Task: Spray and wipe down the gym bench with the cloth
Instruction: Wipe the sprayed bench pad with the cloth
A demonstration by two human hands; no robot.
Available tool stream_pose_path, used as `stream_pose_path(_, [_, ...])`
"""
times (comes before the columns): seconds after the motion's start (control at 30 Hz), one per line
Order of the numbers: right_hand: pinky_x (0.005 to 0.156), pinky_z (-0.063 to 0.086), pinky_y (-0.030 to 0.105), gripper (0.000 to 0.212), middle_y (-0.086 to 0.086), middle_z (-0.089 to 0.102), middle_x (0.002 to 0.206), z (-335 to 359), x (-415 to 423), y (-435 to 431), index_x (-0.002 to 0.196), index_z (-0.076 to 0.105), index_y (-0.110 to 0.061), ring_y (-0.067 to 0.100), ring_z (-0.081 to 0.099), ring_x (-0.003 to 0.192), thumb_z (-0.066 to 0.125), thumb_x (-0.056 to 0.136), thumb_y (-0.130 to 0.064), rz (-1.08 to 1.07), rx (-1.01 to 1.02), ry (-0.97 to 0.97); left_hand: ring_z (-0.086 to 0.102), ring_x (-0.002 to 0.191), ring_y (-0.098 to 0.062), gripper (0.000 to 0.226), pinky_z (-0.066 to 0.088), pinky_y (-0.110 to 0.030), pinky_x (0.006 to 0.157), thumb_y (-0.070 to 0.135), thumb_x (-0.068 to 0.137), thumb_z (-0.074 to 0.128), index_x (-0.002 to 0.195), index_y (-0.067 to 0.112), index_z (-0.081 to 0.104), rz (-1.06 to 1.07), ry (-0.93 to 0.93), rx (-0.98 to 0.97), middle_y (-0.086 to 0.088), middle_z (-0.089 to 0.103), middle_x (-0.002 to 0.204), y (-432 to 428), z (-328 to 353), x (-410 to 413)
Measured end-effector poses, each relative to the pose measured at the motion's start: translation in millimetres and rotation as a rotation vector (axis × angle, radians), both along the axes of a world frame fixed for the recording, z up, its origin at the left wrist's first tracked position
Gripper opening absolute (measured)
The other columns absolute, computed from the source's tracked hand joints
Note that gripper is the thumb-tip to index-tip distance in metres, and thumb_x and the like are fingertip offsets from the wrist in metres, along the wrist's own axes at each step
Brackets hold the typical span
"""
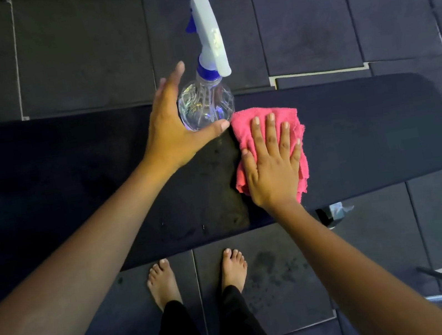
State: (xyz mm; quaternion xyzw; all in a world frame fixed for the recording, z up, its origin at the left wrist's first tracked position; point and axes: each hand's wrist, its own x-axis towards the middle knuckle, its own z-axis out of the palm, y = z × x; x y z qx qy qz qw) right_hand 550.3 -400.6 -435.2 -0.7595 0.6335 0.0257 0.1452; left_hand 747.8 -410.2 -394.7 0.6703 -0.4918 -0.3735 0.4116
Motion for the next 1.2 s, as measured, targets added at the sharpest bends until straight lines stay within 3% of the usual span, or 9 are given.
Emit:
stream_pose_path(0.13, [0.121,-0.009,0.05,0.06,0.001,-0.009,0.165,-0.1,-5.9,-0.5,0.156,-0.002,-0.027,0.026,-0.015,0.151,0.024,0.105,-0.043,0.037,0.007,-0.014,0.049,0.124,-0.009,0.092,0.037,-0.01,0.101,0.037,0.059,0.089,0.137,0.016,0.046,-0.017,-0.043,-0.079,0.003,0.052,0.136,-10.4,-1.9,-5.6])
stream_pose_path(0.17, [0.121,-0.009,0.05,0.06,0.001,-0.009,0.165,-0.7,-6.2,-0.8,0.156,-0.002,-0.027,0.027,-0.015,0.151,0.024,0.104,-0.044,0.04,0.006,-0.01,0.049,0.124,-0.009,0.092,0.037,-0.008,0.099,0.037,0.058,0.09,0.136,0.015,0.048,-0.023,-0.054,-0.091,0.001,0.052,0.136,-10.6,-3.3,-5.2])
stream_pose_path(0.3, [0.121,-0.01,0.05,0.06,0.002,-0.009,0.165,-1.4,-4.8,-0.2,0.156,-0.002,-0.026,0.027,-0.015,0.151,0.02,0.104,-0.046,0.041,0.0,0.007,0.041,0.134,-0.016,0.1,0.039,-0.032,0.11,0.037,0.054,0.092,0.139,0.015,0.044,-0.08,-0.115,-0.092,-0.005,0.044,0.143,-10.7,-10.5,-1.1])
stream_pose_path(0.4, [0.121,-0.011,0.049,0.063,0.002,-0.009,0.165,-1.6,-3.5,0.0,0.156,-0.003,-0.026,0.027,-0.014,0.151,0.008,0.099,-0.051,0.035,-0.005,0.027,0.051,0.121,-0.012,0.093,0.044,-0.016,0.098,0.036,0.053,0.092,0.133,0.016,0.049,-0.033,-0.102,-0.116,-0.003,0.055,0.132,-11.4,-10.5,-1.9])
stream_pose_path(0.57, [0.121,-0.009,0.051,0.063,0.002,-0.009,0.165,-1.2,-3.4,0.2,0.156,-0.003,-0.024,0.031,-0.015,0.151,0.014,0.1,-0.048,0.065,0.002,0.055,0.061,0.113,-0.014,0.089,0.053,-0.035,0.095,0.036,0.052,0.093,0.129,0.015,0.055,0.005,-0.054,-0.094,-0.001,0.065,0.122,-10.7,-5.4,4.9])
stream_pose_path(0.77, [0.12,-0.012,0.05,0.069,0.0,-0.006,0.165,7.3,-4.0,-4.6,0.157,-0.001,-0.025,0.034,-0.015,0.15,0.006,0.094,-0.054,0.226,0.05,0.055,0.067,0.101,-0.011,0.081,0.056,-0.039,0.087,0.043,0.05,0.092,0.119,0.015,0.06,0.154,0.013,-0.126,0.003,0.07,0.109,-3.0,5.1,27.6])
stream_pose_path(0.93, [0.121,-0.003,0.054,0.071,0.002,-0.005,0.166,8.9,19.6,-27.3,0.157,-0.001,-0.024,0.034,-0.013,0.151,0.007,0.091,-0.05,0.328,0.056,0.048,0.068,0.103,-0.016,0.087,0.056,-0.044,0.089,0.045,0.049,0.092,0.122,0.013,0.057,0.192,0.044,-0.115,0.0,0.07,0.112,-1.9,12.3,42.6])
stream_pose_path(1.2, [0.122,-0.002,0.052,0.067,0.003,-0.006,0.166,2.8,70.9,-49.3,0.157,0.004,-0.019,0.031,-0.012,0.151,0.024,0.099,-0.044,0.441,0.067,0.041,0.068,0.103,-0.017,0.083,0.055,-0.044,0.088,0.045,0.051,0.093,0.121,0.014,0.059,0.19,0.018,-0.134,0.002,0.07,0.111,3.5,14.6,42.8])
